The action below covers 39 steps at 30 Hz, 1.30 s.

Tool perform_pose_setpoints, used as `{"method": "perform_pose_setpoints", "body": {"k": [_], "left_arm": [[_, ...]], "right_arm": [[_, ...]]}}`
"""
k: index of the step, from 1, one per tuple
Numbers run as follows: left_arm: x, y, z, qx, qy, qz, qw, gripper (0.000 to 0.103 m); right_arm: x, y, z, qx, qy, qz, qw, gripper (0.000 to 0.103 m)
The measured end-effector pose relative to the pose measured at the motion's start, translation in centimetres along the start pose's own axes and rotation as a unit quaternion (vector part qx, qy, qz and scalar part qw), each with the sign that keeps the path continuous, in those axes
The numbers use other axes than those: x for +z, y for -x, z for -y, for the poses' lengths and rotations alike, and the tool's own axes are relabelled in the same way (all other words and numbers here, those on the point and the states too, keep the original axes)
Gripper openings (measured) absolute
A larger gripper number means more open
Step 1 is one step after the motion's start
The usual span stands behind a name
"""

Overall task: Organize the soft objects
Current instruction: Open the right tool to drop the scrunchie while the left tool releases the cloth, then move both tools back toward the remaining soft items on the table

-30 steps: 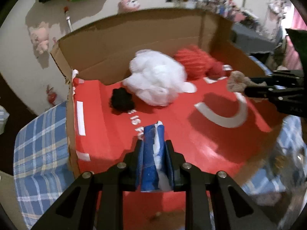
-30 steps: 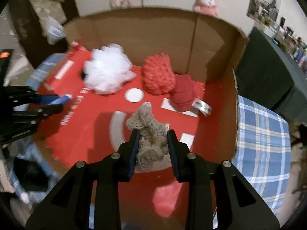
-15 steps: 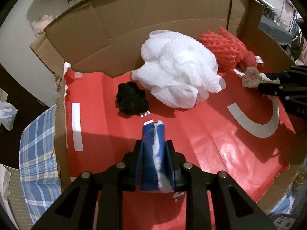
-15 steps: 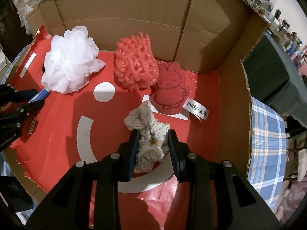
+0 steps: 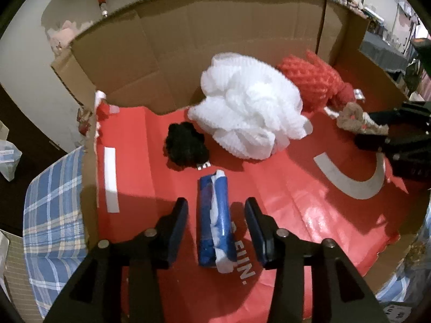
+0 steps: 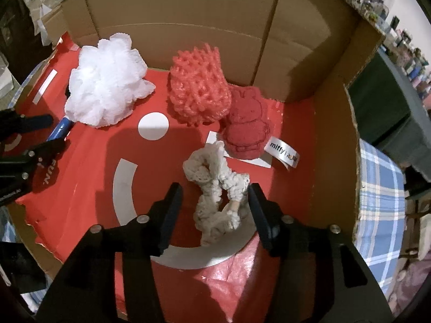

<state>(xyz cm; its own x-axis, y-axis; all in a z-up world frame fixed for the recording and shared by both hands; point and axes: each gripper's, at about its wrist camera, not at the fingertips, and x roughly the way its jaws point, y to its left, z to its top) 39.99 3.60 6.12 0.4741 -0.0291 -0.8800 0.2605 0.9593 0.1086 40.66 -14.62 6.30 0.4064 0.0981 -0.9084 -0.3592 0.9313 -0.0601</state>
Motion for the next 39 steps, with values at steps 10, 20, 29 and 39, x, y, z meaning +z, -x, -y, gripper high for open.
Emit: {"method": "perform_pose_setpoints", "body": {"k": [10, 20, 29, 39], "left_arm": [[-1.2, 5.7, 0.4, -0.023, 0.013, 0.065, 0.9975, 0.076], [-5.4, 17.0, 2.5, -0.031, 0.03, 0.19, 0.9808, 0.096], [-11.5, 25.0, 4.4, -0.032, 0.037, 0.29, 0.9557, 0.103], [-18.9, 27.8, 6.7, -0.025, 0.057, 0.346, 0.9361, 0.103]], "right_arm": [[-1.0, 5.7, -0.4, 0.016, -0.01, 0.046, 0.999, 0.066], [-5.8, 17.1, -2.7, 0.018, -0.006, 0.152, 0.988, 0.076], [-13.1, 25.0, -5.3, 0.022, -0.008, 0.25, 0.968, 0.083], [-22.4, 28.8, -9.1, 0.022, -0.008, 0.34, 0.94, 0.092]]}}
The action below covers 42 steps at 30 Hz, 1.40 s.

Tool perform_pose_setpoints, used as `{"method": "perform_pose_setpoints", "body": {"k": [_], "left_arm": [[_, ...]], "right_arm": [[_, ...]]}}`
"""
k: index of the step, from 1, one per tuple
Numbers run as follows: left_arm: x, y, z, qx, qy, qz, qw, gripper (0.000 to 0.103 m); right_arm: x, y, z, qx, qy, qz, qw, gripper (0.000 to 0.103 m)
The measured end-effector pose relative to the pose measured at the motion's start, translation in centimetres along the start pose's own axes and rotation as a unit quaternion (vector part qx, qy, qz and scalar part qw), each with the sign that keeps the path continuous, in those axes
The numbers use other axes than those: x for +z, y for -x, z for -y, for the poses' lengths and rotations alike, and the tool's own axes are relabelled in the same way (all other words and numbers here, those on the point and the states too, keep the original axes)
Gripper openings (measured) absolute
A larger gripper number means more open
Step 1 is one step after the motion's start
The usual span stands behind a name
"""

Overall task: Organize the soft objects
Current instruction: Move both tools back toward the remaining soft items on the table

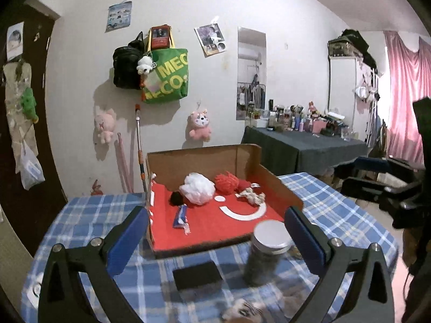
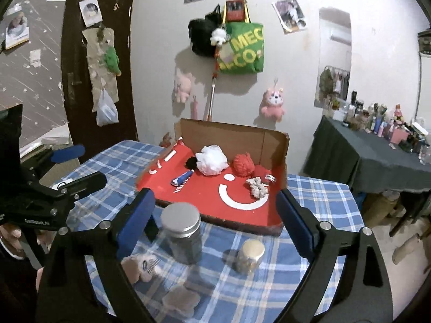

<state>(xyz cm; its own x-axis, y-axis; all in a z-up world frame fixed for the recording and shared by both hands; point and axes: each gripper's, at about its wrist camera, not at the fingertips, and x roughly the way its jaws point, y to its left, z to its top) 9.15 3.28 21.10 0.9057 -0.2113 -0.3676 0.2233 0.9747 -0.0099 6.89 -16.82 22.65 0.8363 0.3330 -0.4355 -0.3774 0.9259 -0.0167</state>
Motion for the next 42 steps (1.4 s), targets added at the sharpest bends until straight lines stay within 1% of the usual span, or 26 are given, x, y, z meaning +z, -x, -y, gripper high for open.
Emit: {"method": "perform_pose_setpoints", "body": {"k": [4, 8, 12, 19, 22, 25, 27, 30, 37, 40, 42], "left_arm": [[-1.7, 1.9, 0.5, -0.001, 0.011, 0.015, 0.9998, 0.103], [-3.7, 2.9, 0.8, 0.005, 0.023, 0.021, 0.9995, 0.103], [-6.1, 3.1, 1.0, 0.016, 0.036, 0.012, 0.9991, 0.103], [-9.8, 2.2, 1.3, 0.024, 0.044, -0.01, 0.9987, 0.103], [-11.8, 1.5, 1.5, 0.04, 0.042, -0.021, 0.9981, 0.103], [-13.6, 0.7, 1.6, 0.052, 0.042, -0.038, 0.997, 0.103], [-14.8, -0.1, 1.6, 0.054, 0.041, -0.06, 0.9959, 0.103], [-15.8, -0.6, 1.5, 0.058, 0.043, -0.074, 0.9947, 0.103], [-17.0, -0.2, -0.3, 0.077, 0.063, -0.089, 0.991, 0.103], [-17.5, -0.1, -1.0, 0.081, 0.063, -0.097, 0.99, 0.103], [-18.0, -0.3, -1.1, 0.084, 0.058, -0.102, 0.9895, 0.097]], "right_arm": [[-2.4, 1.6, -1.4, -0.009, -0.003, 0.015, 1.0, 0.092], [-5.3, 1.9, -2.1, -0.037, -0.007, 0.017, 0.999, 0.096], [-8.4, 1.0, -2.4, -0.051, -0.024, 0.009, 0.998, 0.096], [-12.1, -0.9, -2.8, -0.058, -0.045, -0.01, 0.997, 0.096], [-13.6, -1.8, -2.8, -0.065, -0.051, -0.018, 0.996, 0.096], [-15.0, -3.1, -2.6, -0.057, -0.061, -0.04, 0.996, 0.096], [-15.7, -3.9, -2.4, -0.053, -0.067, -0.053, 0.995, 0.096], [-16.7, -4.8, -2.4, -0.05, -0.071, -0.065, 0.994, 0.096], [-18.0, -5.9, -2.8, -0.037, -0.071, -0.082, 0.993, 0.096], [-18.4, -6.4, -2.9, -0.026, -0.074, -0.088, 0.993, 0.096], [-18.6, -6.7, -3.1, -0.02, -0.073, -0.09, 0.993, 0.096]]}}
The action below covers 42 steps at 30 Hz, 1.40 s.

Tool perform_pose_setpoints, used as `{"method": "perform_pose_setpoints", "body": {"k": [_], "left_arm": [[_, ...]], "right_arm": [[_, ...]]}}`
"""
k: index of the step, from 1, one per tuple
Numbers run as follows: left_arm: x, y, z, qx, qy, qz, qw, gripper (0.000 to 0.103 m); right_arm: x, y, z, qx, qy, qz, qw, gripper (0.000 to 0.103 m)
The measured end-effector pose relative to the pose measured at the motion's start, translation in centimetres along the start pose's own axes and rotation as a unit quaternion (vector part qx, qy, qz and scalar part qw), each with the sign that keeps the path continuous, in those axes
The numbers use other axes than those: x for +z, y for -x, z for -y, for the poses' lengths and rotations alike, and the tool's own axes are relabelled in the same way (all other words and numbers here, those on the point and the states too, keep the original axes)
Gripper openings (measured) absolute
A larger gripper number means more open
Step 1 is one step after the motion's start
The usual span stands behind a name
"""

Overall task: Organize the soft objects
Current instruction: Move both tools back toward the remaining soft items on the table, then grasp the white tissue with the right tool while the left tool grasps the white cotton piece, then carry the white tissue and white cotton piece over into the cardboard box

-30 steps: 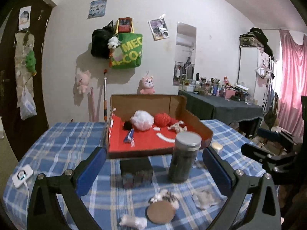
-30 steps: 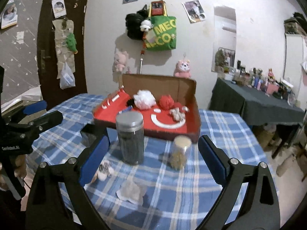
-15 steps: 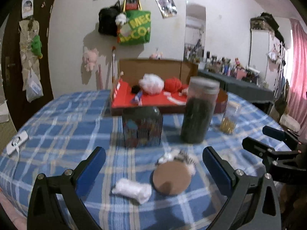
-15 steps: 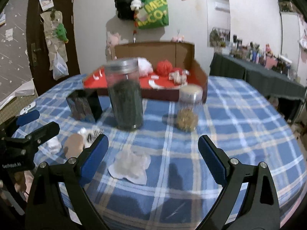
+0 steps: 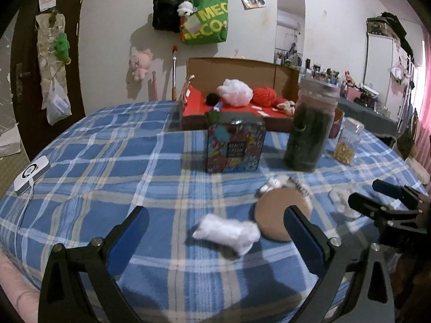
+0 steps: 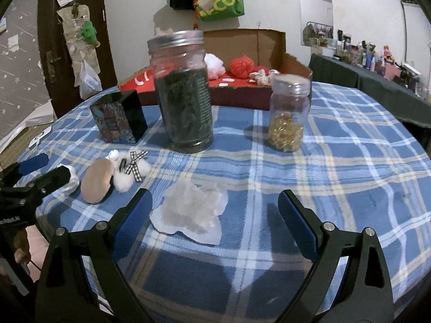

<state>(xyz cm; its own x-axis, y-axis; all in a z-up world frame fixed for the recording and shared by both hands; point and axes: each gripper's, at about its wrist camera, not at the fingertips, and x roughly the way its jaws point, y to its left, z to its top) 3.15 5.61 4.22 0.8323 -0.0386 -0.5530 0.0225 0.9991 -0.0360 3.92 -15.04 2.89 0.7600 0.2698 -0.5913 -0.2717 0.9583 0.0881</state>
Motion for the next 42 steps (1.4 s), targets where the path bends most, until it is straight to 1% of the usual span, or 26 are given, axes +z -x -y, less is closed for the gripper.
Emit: {"method": "perform_pose_setpoints", "body": {"k": [1, 2, 3, 4, 5, 6, 7, 8, 9, 10, 11, 13, 18, 23, 27, 30, 34, 42], "left_arm": [[-0.2, -0.1, 0.0, 0.0, -0.002, -0.003, 1.0, 0.094], [-0.5, -0.4, 0.0, -0.001, -0.003, -0.008, 1.0, 0.087], [-0.6, -0.7, -0.1, -0.005, -0.002, -0.014, 0.9999, 0.074], [-0.7, -0.9, -0.1, -0.009, -0.001, -0.018, 0.9998, 0.065], [-0.8, -1.2, -0.1, -0.017, -0.001, -0.026, 0.9995, 0.042], [-0.9, -1.5, 0.0, -0.024, 0.0, -0.034, 0.9991, 0.038], [-0.9, -1.8, -0.1, -0.03, 0.003, -0.042, 0.9987, 0.037], [-0.8, -1.8, -0.1, -0.036, 0.007, -0.04, 0.9985, 0.031], [-0.7, -1.7, -0.2, -0.042, 0.011, -0.035, 0.9985, 0.031], [-0.6, -1.6, -0.1, -0.046, 0.013, -0.032, 0.9984, 0.03], [-0.4, -1.5, 0.0, -0.047, 0.011, -0.028, 0.9984, 0.03], [0.1, -1.2, 0.4, -0.056, 0.01, -0.018, 0.9982, 0.029], [1.3, -0.8, 2.1, -0.089, 0.0, 0.0, 0.996, 0.029], [2.2, -1.4, 4.6, -0.146, -0.018, -0.002, 0.9891, 0.029], [2.5, -2.0, 6.5, -0.171, -0.031, -0.007, 0.9848, 0.029], [2.6, -2.2, 7.4, -0.179, -0.04, -0.01, 0.9829, 0.029], [2.6, -2.7, 7.8, -0.182, -0.041, -0.016, 0.9823, 0.029], [2.7, -3.1, 7.7, -0.178, -0.041, -0.023, 0.9828, 0.029]], "right_arm": [[-0.1, -0.2, -0.1, 0.001, 0.004, -0.002, 1.0, 0.095], [-0.2, -0.3, -0.2, 0.003, 0.007, -0.003, 1.0, 0.095], [-0.3, -0.5, -0.4, 0.009, 0.009, -0.005, 1.0, 0.094], [-0.4, -0.6, -0.5, 0.011, 0.012, -0.006, 1.0, 0.083], [-0.6, -0.6, -0.7, 0.012, 0.016, -0.006, 1.0, 0.059], [-0.8, -0.7, -1.0, 0.01, 0.023, -0.006, 1.0, 0.049], [-0.9, -0.6, -1.1, 0.011, 0.028, -0.004, 1.0, 0.041], [-0.9, -0.5, -1.2, 0.018, 0.031, -0.002, 0.999, 0.032], [-0.9, -0.4, -1.2, 0.019, 0.032, -0.002, 0.999, 0.03], [-0.9, -0.3, -1.2, 0.017, 0.031, 0.003, 0.999, 0.021], [-0.9, -0.2, -1.1, 0.021, 0.03, 0.005, 0.999, 0.019], [-0.7, 0.0, -0.8, 0.033, 0.026, 0.003, 0.999, 0.017], [-0.2, 1.2, -0.5, 0.034, 0.026, 0.024, 0.999, 0.017], [0.6, 1.7, 0.0, 0.035, 0.021, 0.036, 0.999, 0.017], [1.1, 1.6, 0.4, 0.039, 0.019, 0.038, 0.998, 0.017], [1.3, 1.5, 0.6, 0.044, 0.016, 0.038, 0.998, 0.017], [1.4, 1.4, 0.7, 0.047, 0.015, 0.036, 0.998, 0.017], [1.4, 1.0, 1.1, 0.046, 0.011, 0.03, 0.998, 0.017]]}}
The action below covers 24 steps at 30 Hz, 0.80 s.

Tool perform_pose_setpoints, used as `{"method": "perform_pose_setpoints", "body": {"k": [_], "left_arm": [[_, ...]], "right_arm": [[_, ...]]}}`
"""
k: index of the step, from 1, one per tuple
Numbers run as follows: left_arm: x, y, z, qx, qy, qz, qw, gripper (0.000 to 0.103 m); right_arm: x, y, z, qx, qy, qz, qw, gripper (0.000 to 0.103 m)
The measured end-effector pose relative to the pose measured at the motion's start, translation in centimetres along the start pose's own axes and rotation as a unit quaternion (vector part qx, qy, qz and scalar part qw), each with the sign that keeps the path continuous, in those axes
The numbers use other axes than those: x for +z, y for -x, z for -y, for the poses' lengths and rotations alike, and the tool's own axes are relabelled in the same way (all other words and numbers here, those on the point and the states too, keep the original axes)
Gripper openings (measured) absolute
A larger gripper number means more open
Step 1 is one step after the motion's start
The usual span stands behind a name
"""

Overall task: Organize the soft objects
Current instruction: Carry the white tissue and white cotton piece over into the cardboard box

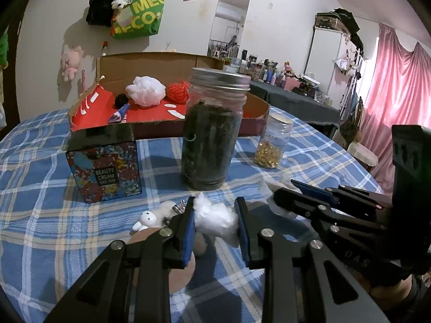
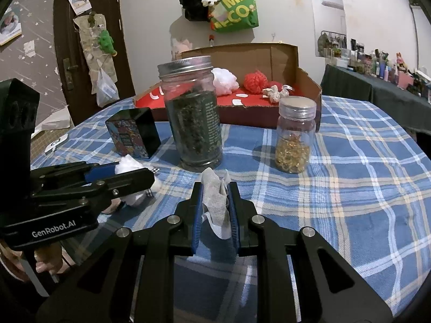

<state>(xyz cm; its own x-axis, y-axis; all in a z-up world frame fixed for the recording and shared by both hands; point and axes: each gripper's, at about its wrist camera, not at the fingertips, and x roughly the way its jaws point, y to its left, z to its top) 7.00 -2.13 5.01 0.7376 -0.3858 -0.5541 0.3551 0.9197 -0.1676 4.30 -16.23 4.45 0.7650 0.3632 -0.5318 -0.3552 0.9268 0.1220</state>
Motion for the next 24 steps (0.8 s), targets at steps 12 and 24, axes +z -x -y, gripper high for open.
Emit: {"method": "perform_pose_setpoints", "body": {"k": [12, 24], "left_arm": [[0.5, -0.6, -0.3, -0.001, -0.001, -0.015, 0.9999, 0.029], [1.6, -1.6, -0.7, 0.011, -0.004, -0.045, 0.9989, 0.029]], "right_arm": [[0.0, 0.1, 1.0, -0.004, -0.006, -0.007, 1.0, 0.017], [0.8, -0.3, 3.6, -0.005, -0.02, -0.021, 1.0, 0.017]]}}
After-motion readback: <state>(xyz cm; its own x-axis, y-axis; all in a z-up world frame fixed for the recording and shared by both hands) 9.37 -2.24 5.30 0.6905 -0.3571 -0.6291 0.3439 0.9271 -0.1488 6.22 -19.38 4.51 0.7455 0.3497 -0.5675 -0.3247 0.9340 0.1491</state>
